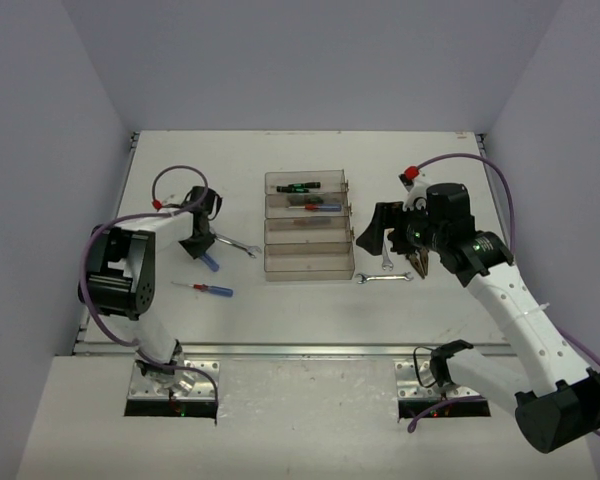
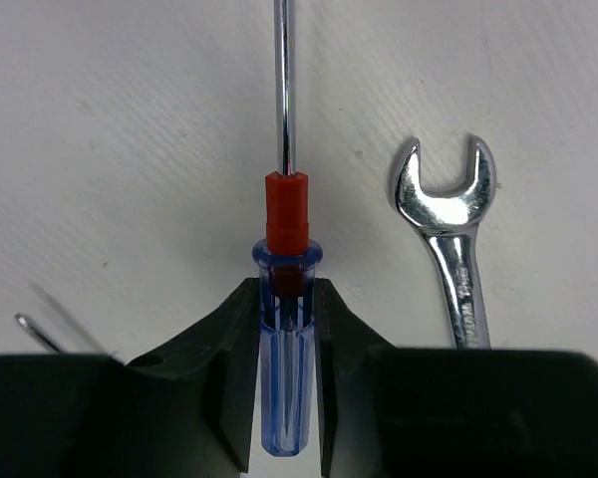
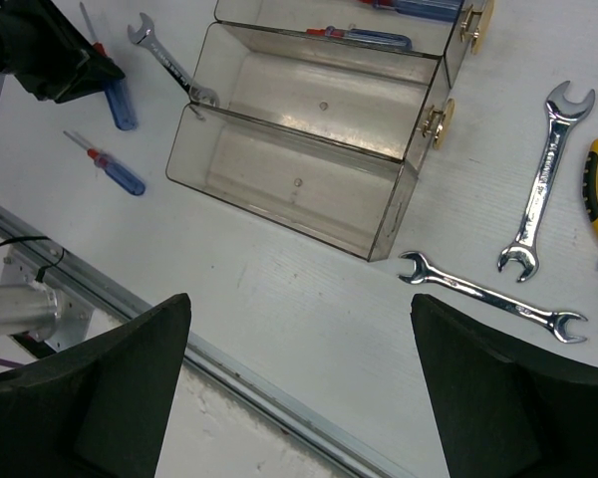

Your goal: Sort the tools into containers

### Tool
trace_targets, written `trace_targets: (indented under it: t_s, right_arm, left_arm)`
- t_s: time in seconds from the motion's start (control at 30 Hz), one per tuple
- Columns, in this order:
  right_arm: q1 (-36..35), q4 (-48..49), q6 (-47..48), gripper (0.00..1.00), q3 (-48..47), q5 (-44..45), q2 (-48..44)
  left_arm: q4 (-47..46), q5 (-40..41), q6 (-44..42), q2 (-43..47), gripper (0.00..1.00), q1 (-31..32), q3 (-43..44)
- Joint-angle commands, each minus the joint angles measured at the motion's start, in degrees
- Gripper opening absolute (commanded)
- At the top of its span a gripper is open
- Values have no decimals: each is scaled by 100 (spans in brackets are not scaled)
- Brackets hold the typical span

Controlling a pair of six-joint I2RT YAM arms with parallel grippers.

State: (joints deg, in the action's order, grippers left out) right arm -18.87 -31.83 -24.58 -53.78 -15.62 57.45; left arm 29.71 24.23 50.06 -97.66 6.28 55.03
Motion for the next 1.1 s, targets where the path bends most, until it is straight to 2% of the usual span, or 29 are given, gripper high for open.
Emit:
trace_targets:
  t_s: [0.0,0.1,0.2,0.37,0.53,0.67,0.87,1.07]
  right_arm:
    - [21,144,50,90,-4,40,-25]
    - [15,135,14,90,-47,130,-25]
    - [18,142,-95,90,-86,191,-29]
    - [15,185,-267,90,-121,97,-93]
    - [15,-6,-215,90,-176,287,-286]
    - [24,-204,-127,90,-253,468,-391]
    - [22,-380,-67,90,-374,522,-507]
    - [24,-429,-38,90,-458,499,-498]
  left_arm:
    - [26,544,471,1348,0,198,34]
    - [-778,701,422,2000,0,848,-29]
    - [-873,809,791,1952,0,1289,367]
    - [-870,1060,2948,1298,0,2092,1157]
    - [-1000,763,4136,-24,1,2691,2095]
    - [-1107,703,4804,-767,0,2978,2719]
    - [-1884,510,5727,-1239,1,3030,2408]
    - [-1933,399,5891,-1510,6,3037,2495]
